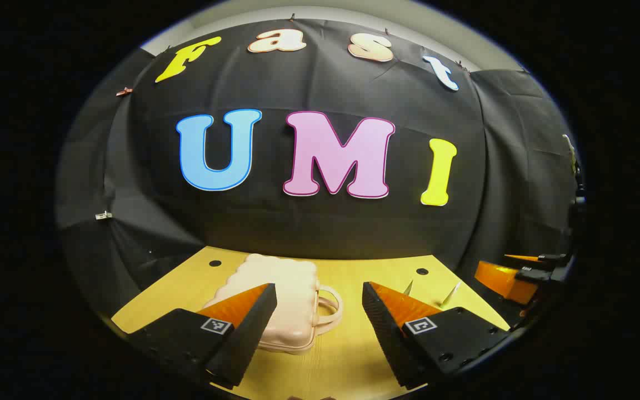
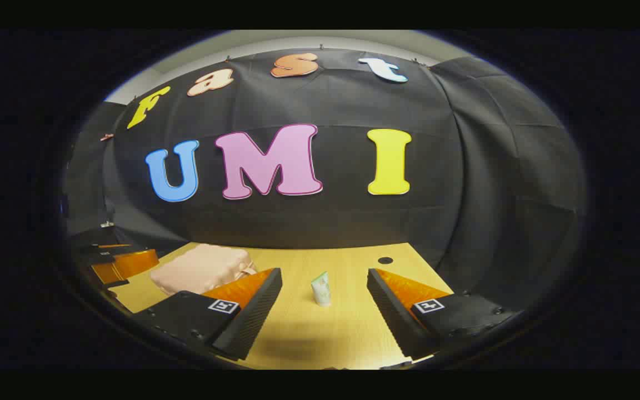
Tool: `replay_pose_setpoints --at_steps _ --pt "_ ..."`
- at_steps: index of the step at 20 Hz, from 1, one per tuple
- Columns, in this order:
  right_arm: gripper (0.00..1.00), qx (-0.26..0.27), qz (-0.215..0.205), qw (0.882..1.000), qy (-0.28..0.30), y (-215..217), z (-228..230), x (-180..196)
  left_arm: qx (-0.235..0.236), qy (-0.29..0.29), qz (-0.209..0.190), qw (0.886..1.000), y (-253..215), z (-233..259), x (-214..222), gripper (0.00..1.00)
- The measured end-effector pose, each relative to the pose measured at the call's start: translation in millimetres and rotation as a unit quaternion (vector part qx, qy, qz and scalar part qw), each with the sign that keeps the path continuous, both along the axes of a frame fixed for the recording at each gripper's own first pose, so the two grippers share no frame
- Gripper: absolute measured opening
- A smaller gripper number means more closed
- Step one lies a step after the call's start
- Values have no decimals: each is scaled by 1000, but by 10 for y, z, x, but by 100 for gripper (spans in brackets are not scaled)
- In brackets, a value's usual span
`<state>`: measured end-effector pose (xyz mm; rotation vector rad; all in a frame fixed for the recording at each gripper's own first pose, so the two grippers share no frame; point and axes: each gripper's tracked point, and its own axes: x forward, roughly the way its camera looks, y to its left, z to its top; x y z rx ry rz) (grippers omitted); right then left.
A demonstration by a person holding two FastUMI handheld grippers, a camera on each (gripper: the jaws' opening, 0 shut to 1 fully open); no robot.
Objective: First open the suitcase, pack the skin care products into it, and then close the suitcase.
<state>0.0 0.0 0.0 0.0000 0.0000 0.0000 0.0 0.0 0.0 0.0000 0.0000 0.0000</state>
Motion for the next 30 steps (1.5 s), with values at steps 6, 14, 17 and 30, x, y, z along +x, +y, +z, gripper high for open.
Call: replay_pose_setpoints --at_steps 6,14,17,30 --pt "98 -4 -5 1000 13 -73 -81 -108 -14 33 -3 999 -45 -252 -1 98" --pt "98 -1 -15 1000 21 -192 -154 -126 14 31 -14 999 -123 -195 63 98" --pt "98 3 -18 1000 20 -231 -153 -80 23 36 -11 999 -189 -168 307 97" --pt "97 -3 8 999 38 -256 -319 141 54 188 -19 981 -670 -1392 2178 82"
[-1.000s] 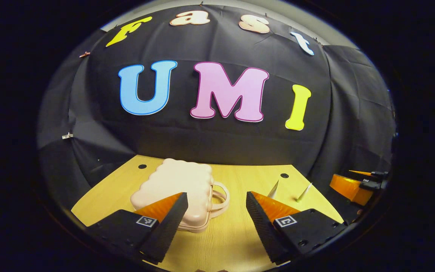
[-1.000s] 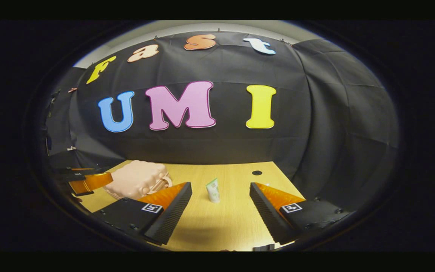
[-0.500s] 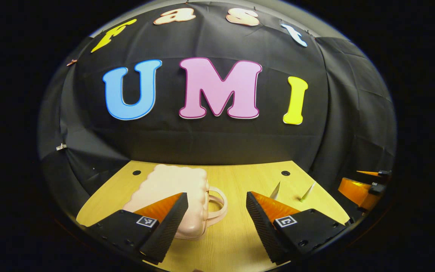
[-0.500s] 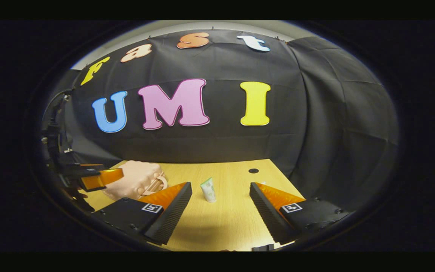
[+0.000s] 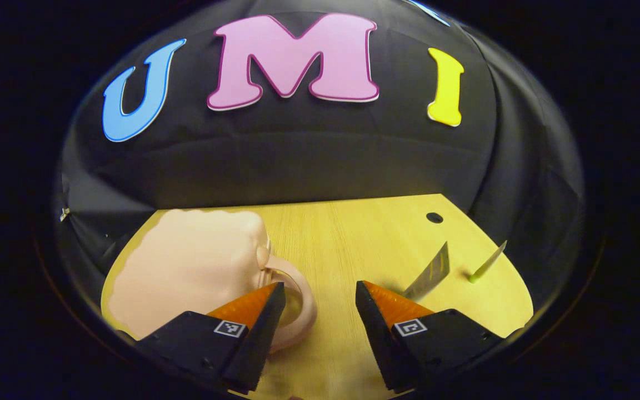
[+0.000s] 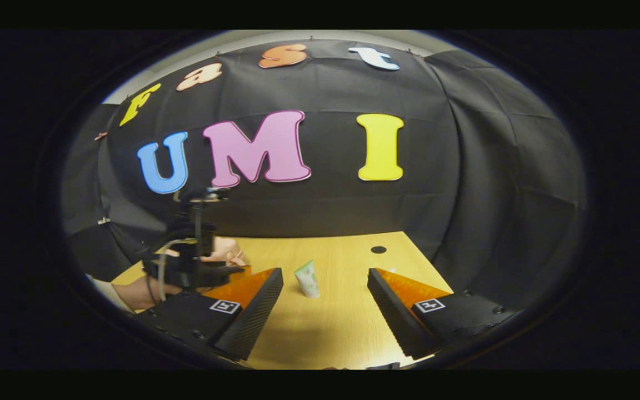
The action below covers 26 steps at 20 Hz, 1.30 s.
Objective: First open the suitcase, pack the skin care products into it, and then close the suitcase.
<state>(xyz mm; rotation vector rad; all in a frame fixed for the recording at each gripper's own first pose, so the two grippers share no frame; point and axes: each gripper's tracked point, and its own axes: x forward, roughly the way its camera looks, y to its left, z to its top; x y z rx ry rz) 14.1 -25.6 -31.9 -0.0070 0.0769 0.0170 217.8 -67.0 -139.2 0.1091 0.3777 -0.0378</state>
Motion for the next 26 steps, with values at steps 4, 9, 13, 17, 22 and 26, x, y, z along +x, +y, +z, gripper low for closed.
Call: replay_pose_setpoints --at_steps 4,9,13,17,22,26 --pt "98 42 21 998 43 42 -382 -78 3 34 19 999 -6 -387 278 81" --pt "97 79 17 994 77 -63 -640 -2 33 54 43 997 127 -652 521 70" --pt "97 132 11 988 73 -162 -576 58 -6 42 52 998 224 -561 567 19" --pt "97 109 11 992 65 -189 -537 123 -26 30 23 999 175 -171 480 8" --pt "97 110 18 992 55 16 -432 212 -50 -14 -2 999 604 1002 119 6" --pt "97 89 33 994 51 257 -363 292 -38 -47 11 998 1561 1854 -107 6"
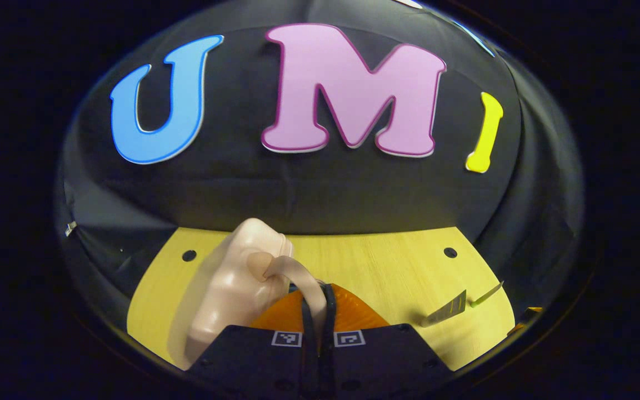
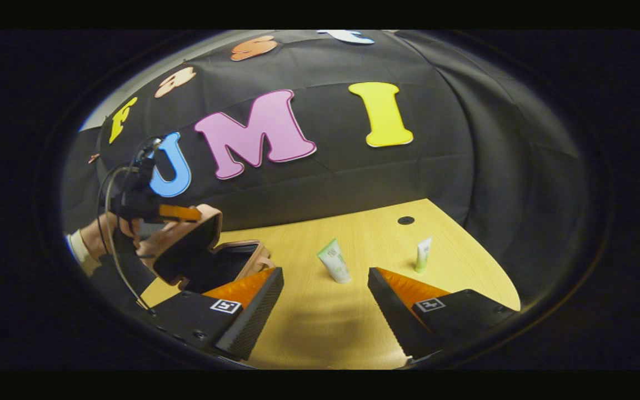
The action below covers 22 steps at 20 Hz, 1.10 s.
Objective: First open the suitcase, pack the skin care products into it, and then close the suitcase.
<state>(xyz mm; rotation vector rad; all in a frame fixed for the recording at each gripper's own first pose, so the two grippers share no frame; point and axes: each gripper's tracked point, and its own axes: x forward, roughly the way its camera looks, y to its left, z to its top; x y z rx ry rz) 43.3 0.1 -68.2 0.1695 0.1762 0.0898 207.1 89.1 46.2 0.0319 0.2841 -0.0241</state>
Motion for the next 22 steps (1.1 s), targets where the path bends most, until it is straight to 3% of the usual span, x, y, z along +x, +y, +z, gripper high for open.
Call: replay_pose_setpoints --at_steps 6,10,13,14,17,19,20,22 --pt "97 -21 -18 1000 4 190 -49 40 38 -35 69 996 2073 213 -119 3" --pt "97 -30 -25 999 12 376 -172 95 -48 -51 118 991 3119 -89 88 8" --pt "97 -53 -37 998 -3 411 -241 192 -45 -20 141 989 3763 -670 279 8" --pt "97 -61 -40 997 -3 413 -284 227 -59 -14 167 984 3977 -848 335 8" --pt "97 -64 -57 996 -3 328 -363 269 -90 6 237 967 4390 -1306 422 9" --pt "97 -66 -74 995 -7 197 -404 274 -101 23 244 964 4444 -1537 449 13" --pt "97 -66 -80 995 -7 134 -418 268 -80 23 257 963 4483 -1545 418 14" --pt "97 -65 -89 994 -9 42 -431 268 -11 -17 263 964 4513 -1292 370 29"
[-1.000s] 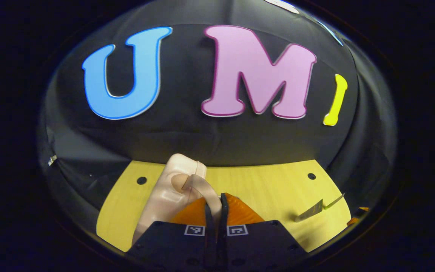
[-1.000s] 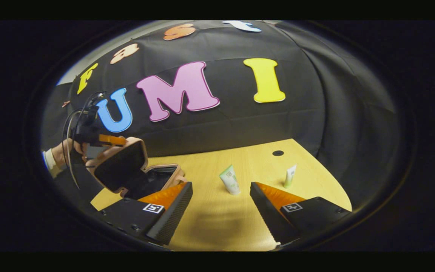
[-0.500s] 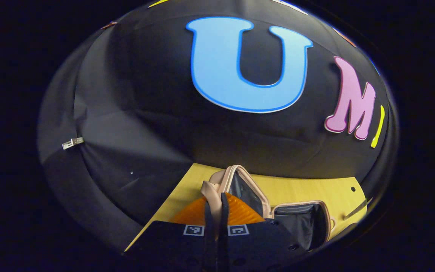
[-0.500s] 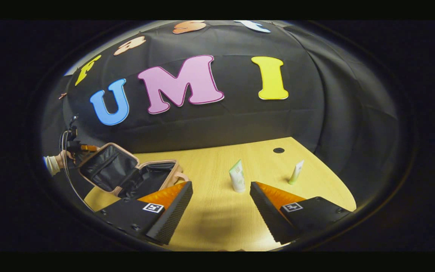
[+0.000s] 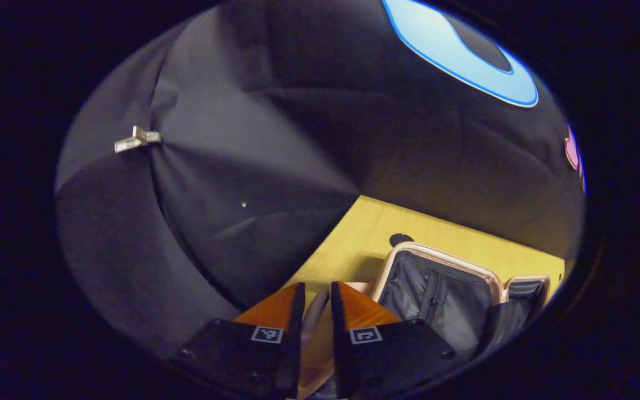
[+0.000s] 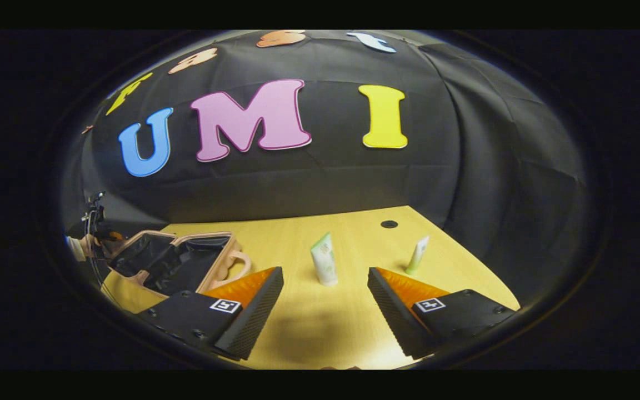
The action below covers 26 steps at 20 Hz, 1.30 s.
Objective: First open the suitcase, pack the skin care products into it, and then close the suitcase.
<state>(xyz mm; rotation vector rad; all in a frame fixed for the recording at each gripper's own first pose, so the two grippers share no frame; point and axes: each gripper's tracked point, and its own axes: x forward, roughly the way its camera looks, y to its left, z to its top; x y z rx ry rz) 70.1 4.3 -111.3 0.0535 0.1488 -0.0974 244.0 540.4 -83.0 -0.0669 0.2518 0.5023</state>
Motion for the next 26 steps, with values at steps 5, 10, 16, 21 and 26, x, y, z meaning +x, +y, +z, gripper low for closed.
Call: replay_pose_setpoints --at_steps 5,10,16,21,26 --pt "97 -8 -14 1000 -12 -284 32 9 76 -84 -26 993 -733 894 -381 96" --pt "97 2 -39 999 -20 -641 78 58 105 -171 -111 973 -2590 1332 -862 96" --pt "97 7 -49 999 -17 -1026 30 216 27 -187 -219 957 -4701 782 -965 95" --pt "97 9 -54 998 -14 -1322 -118 420 -38 -129 -367 920 -6342 -125 -806 96" --pt "97 13 -73 997 4 -1626 -371 601 5 -57 -448 892 -7167 -803 -597 96"
